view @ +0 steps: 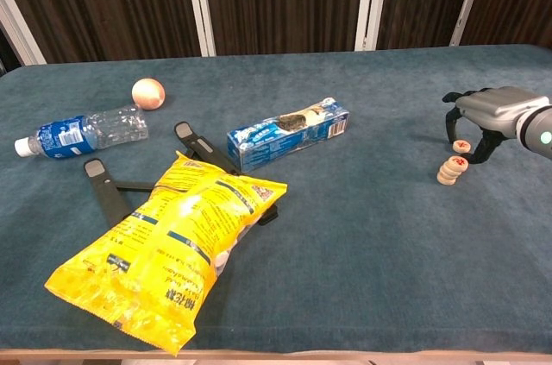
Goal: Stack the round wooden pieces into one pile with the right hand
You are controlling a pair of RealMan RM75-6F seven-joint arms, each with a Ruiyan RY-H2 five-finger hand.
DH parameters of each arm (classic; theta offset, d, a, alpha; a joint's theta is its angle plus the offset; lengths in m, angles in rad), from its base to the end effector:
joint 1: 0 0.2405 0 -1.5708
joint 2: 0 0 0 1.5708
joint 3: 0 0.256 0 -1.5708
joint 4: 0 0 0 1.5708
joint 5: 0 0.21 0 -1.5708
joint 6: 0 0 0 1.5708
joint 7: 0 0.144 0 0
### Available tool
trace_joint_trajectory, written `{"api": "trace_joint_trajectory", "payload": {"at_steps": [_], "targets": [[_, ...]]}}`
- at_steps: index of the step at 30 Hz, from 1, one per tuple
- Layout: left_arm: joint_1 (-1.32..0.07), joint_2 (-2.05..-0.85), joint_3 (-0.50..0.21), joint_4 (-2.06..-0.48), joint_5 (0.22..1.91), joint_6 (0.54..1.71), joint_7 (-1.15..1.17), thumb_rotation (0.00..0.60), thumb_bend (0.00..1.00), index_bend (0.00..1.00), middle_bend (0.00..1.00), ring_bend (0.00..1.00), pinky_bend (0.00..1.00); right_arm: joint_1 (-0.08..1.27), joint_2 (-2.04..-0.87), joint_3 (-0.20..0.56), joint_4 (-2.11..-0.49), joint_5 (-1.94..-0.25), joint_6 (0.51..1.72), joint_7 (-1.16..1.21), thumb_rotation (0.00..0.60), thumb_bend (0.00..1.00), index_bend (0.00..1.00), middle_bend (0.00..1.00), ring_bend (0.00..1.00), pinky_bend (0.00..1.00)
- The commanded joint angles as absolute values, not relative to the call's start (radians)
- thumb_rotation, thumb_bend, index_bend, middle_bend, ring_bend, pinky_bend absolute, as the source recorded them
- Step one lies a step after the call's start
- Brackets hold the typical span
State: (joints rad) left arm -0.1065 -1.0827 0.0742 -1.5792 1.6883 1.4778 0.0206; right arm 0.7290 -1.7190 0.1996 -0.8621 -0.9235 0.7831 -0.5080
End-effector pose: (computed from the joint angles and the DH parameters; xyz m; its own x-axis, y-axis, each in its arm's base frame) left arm -0.3038 0.1586 0.1458 0.4974 0.1111 0.8604 0.8576 -0.2120 -0.4685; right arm -0.2745 -0.4041 -0.0093 0.6909 -0.2957 0.6597 -0.7049 -0.0727 0.7056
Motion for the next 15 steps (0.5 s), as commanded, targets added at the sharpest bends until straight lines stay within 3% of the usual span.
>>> {"api": "trace_joint_trajectory", "payload": {"at_steps": [1,15], "targets": [[-0.107,-1.082,0.074,-1.579,1.688,1.478,0.019,0.600,0.48,0.00,0.00,0.00,0.03,0.730,-1.724,0.201,-0.854,-0.920,0.779,-0.510,0.600,0.48,0.57,0.05,0.00,0.00],[-0.106,-1.081,0.075,-1.579,1.690,1.481,0.016,0.600,0.48,0.00,0.00,0.00,0.03,0.717,-1.700,0.209,-0.883,-0.933,0.801,-0.493,0.600,0.48,0.64,0.05,0.00,0.00]]}}
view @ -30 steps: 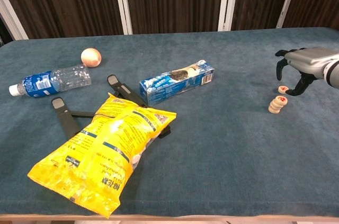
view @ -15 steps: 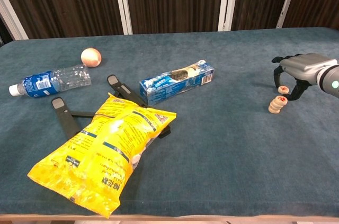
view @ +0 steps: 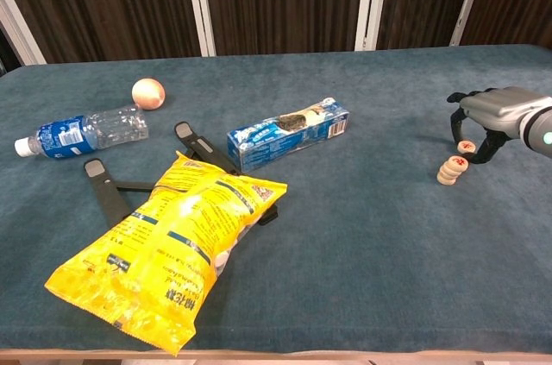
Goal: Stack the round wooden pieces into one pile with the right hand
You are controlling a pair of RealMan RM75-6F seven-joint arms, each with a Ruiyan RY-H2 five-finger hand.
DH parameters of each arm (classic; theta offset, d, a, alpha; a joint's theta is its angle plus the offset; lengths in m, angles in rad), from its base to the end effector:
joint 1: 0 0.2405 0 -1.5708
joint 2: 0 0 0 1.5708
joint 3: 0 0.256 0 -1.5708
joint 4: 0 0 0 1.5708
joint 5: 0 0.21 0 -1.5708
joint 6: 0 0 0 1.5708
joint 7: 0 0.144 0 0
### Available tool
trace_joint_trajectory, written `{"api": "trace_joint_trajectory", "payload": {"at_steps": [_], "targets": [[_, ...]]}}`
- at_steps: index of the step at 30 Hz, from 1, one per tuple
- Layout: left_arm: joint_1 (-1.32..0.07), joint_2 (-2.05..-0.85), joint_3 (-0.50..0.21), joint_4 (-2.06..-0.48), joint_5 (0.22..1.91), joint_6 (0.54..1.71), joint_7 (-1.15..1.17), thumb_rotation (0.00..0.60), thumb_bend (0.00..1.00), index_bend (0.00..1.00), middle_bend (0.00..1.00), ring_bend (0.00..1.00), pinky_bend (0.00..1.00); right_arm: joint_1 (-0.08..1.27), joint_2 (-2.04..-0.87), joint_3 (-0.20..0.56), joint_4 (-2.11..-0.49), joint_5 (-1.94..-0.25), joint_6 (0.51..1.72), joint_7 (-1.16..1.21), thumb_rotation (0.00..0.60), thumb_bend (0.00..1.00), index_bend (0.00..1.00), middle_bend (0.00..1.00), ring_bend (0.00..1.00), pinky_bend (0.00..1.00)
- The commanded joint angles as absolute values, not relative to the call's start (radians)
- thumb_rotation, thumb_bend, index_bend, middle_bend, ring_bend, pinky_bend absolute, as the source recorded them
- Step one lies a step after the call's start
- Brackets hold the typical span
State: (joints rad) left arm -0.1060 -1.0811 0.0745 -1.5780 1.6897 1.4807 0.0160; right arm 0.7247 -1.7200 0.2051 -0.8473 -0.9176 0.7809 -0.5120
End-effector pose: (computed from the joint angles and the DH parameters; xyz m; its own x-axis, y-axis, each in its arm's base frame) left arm -0.3039 0.1585 0.1467 0.4956 0.1095 0.8616 0.8585 -0.2124 -0.4668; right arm -0.2792 -0.4051 -0.0061 0.6922 -0.2967 0.6579 -0.7003 -0.0555 0.7117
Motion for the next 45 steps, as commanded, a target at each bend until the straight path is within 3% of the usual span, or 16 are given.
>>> {"api": "trace_joint_trajectory", "payload": {"at_steps": [1,10,18,24,45], "targets": [[-0.106,-1.081,0.075,-1.579,1.690,1.482,0.016,0.600,0.48,0.00,0.00,0.00,0.03,0.712,-1.688,0.209,-0.903,-0.944,0.813,-0.485,0.600,0.48,0.65,0.05,0.00,0.00],[-0.105,-1.082,0.076,-1.578,1.696,1.485,0.015,0.600,0.48,0.00,0.00,0.00,0.03,0.652,-1.522,0.199,-1.195,-1.044,0.926,-0.411,0.600,0.48,0.65,0.05,0.00,0.00],[-0.104,-1.081,0.076,-1.577,1.696,1.489,0.011,0.600,0.48,0.00,0.00,0.00,0.03,0.596,-1.420,0.129,-1.385,-1.121,1.002,-0.454,0.600,0.48,0.64,0.05,0.00,0.00],[-0.106,-1.081,0.078,-1.578,1.699,1.485,0.013,0.600,0.48,0.00,0.00,0.00,0.03,0.586,-1.417,0.092,-1.392,-1.134,1.003,-0.498,0.600,0.48,0.63,0.05,0.00,0.00],[-0.105,-1.078,0.078,-1.576,1.698,1.488,0.004,0.600,0.48,0.00,0.00,0.00,0.03,0.610,-1.494,0.103,-1.321,-1.113,0.975,-0.514,0.600,0.48,0.60,0.05,0.00,0.00]]}}
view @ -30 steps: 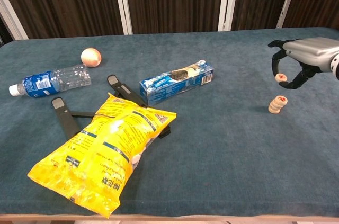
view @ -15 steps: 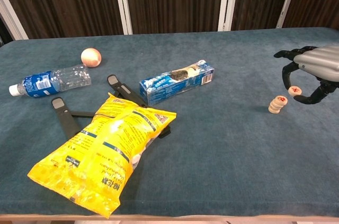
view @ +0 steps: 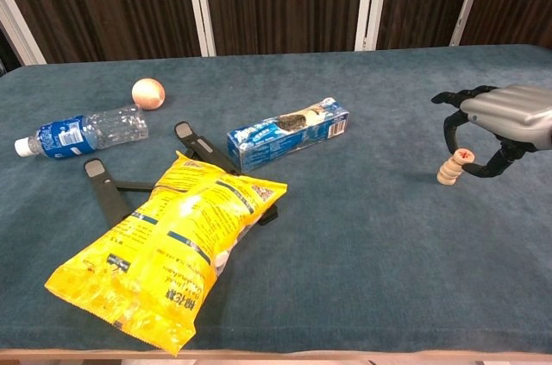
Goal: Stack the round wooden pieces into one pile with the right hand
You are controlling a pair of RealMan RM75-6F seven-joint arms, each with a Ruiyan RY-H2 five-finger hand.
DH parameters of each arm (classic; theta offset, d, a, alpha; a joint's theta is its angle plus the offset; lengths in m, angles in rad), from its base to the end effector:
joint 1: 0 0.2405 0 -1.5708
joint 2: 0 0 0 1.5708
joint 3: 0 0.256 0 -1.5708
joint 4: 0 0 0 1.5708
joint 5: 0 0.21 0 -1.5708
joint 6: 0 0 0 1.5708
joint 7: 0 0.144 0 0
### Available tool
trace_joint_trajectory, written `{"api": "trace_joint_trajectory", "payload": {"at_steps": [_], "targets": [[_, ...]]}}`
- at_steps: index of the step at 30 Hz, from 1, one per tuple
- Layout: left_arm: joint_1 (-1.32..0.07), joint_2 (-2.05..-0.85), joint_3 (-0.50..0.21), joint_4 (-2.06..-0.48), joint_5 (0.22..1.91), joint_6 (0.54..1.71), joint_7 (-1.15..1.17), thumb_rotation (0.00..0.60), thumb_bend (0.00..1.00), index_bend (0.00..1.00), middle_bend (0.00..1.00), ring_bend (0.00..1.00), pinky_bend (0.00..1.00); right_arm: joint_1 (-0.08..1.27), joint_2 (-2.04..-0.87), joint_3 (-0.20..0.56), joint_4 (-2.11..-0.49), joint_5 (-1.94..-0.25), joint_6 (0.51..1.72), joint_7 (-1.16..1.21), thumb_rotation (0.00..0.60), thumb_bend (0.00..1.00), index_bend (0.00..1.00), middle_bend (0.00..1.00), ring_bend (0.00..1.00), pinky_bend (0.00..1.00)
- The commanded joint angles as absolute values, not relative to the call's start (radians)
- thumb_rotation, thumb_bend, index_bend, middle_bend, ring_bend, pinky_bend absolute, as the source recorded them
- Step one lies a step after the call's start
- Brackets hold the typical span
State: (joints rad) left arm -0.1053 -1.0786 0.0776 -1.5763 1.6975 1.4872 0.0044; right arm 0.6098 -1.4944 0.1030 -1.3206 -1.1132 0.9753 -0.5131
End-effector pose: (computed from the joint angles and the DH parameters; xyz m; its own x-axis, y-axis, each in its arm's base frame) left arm -0.3035 0.1575 0.1476 0.4889 0.1085 0.8655 0.8612 -0.2180 -0.4591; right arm -0.2491 -0.3375 0.0139 0.7034 -0.2230 0.6749 -0.7104 -0.2516 0.6573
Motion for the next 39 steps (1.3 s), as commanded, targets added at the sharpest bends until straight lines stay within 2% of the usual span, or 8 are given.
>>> {"api": "trace_joint_trajectory", "payload": {"at_steps": [1,9,15,20,25,27,33,39], "targets": [[-0.105,-1.078,0.078,-1.576,1.699,1.489,0.003,0.600,0.48,0.00,0.00,0.00,0.03,0.610,-1.494,0.102,-1.321,-1.113,0.974,-0.515,0.600,0.48,0.59,0.05,0.00,0.00],[-0.104,-1.079,0.078,-1.576,1.699,1.491,0.004,0.600,0.48,0.00,0.00,0.00,0.03,0.611,-1.491,0.102,-1.329,-1.105,0.968,-0.518,0.600,0.48,0.49,0.05,0.00,0.00],[-0.102,-1.076,0.079,-1.577,1.701,1.494,0.000,0.600,0.48,0.00,0.00,0.00,0.03,0.595,-1.467,0.101,-1.363,-1.131,1.001,-0.490,0.600,0.48,0.46,0.06,0.00,0.00],[-0.099,-1.074,0.079,-1.575,1.705,1.504,-0.007,0.600,0.48,0.00,0.00,0.00,0.03,0.511,-1.359,0.067,-1.506,-1.220,1.120,-0.404,0.600,0.42,0.34,0.03,0.00,0.00],[-0.097,-1.078,0.081,-1.575,1.711,1.507,0.003,0.600,0.48,0.00,0.00,0.00,0.03,0.343,-1.222,-0.054,-1.661,-1.386,1.340,-0.335,0.600,0.32,0.13,0.00,0.00,0.00],[-0.097,-1.080,0.083,-1.575,1.717,1.508,0.010,0.600,0.48,0.00,0.00,0.00,0.03,0.267,-1.202,-0.096,-1.668,-1.444,1.440,-0.309,0.600,0.30,0.09,0.00,0.00,0.00],[-0.095,-1.085,0.089,-1.573,1.737,1.516,0.017,0.600,0.48,0.00,0.00,0.00,0.03,0.165,-1.177,-0.111,-1.648,-1.499,1.574,-0.232,0.600,0.29,0.08,0.00,0.00,0.00],[-0.095,-1.088,0.088,-1.575,1.733,1.512,0.027,0.600,0.48,0.00,0.00,0.00,0.03,0.161,-1.167,-0.094,-1.643,-1.500,1.537,-0.225,0.600,0.29,0.08,0.00,0.00,0.00]]}}
